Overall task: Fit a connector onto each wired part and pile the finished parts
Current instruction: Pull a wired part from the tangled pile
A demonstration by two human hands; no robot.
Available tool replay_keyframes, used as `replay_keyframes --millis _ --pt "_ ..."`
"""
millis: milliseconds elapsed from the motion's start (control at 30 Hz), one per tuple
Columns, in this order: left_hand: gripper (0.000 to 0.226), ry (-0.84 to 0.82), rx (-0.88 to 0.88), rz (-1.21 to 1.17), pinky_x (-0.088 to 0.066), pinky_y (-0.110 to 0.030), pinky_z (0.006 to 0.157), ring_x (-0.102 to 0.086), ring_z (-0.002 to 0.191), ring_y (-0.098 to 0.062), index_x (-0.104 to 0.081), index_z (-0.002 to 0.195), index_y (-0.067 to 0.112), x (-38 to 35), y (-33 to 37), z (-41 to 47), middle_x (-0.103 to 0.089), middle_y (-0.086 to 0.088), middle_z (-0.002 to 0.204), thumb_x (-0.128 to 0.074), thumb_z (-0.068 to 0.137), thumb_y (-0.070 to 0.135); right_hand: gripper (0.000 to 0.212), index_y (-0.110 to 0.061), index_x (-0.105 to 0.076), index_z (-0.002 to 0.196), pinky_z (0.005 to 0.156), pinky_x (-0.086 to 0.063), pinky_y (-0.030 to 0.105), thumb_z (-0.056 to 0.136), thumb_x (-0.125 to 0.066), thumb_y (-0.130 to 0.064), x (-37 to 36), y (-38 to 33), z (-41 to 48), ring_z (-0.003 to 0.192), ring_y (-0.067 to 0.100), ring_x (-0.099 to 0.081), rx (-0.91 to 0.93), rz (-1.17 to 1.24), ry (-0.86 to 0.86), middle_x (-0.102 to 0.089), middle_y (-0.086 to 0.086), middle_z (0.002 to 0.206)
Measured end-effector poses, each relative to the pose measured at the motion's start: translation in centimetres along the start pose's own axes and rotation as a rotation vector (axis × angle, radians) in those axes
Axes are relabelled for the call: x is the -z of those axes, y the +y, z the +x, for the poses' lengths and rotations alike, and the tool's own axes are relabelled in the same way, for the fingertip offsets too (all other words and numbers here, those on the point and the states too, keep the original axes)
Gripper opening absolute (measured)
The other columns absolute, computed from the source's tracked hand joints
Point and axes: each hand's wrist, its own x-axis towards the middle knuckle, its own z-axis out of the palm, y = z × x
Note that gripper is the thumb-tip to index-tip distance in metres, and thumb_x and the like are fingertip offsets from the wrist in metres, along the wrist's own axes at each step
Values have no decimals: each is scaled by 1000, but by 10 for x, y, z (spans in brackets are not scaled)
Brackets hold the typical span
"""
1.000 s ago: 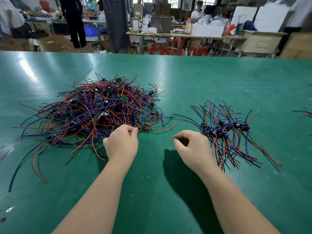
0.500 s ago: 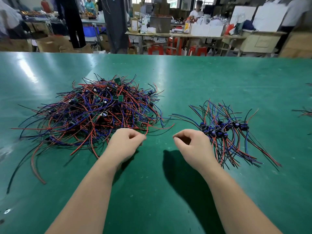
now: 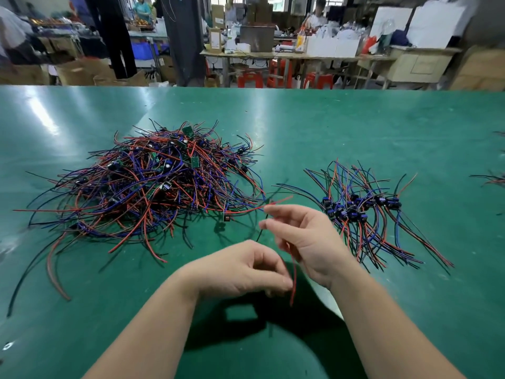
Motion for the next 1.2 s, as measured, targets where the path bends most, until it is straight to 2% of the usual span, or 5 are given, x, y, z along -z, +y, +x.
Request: replay_keyframes --millis 167,367,733,1000,1200 --pt "27 483 14 -384 -49 -25 76 -66 82 -13 -62 109 14 11 -3 9 -73 -4 96 -49 93 -4 22 -9 -66 94 53 -45 14 73 -65 -7 6 -8 -4 56 8 -57 108 159 -170 -72 4 77" --pt "28 605 -298 -820 -55 -23 71 -70 78 -10 -57 112 17 17 9 7 -74 1 90 -48 87 26 16 -16 -70 88 56 -45 18 75 -65 -11 2 -5 -5 54 11 -54 105 148 -223 -73 15 93" --pt "24 697 -217 -770 -51 -17 48 -62 51 -8 -66 94 10 10 7 11 -65 -1 64 -65 72 20 18 -13 -58 92 61 -42 23 76 -66 -12 -4 -3 -9 59 15 -60 40 -21 -323 -73 12 89" --pt "26 741 -241 -554 -53 -20 58 -66 68 -11 -70 95 8 8 1 11 -73 -3 84 -71 73 -4 18 -11 -58 81 69 -50 24 88 -59 5 -4 -1 -9 71 18 -67 38 -245 -205 -71 17 86" --pt "43 819 -331 -189 -51 -16 77 -67 88 -4 -67 105 23 0 1 9 -71 2 104 -68 79 -10 28 -14 -65 76 63 -48 29 85 -47 5 -3 -1 -2 63 15 -60 -49 -369 26 -69 2 70"
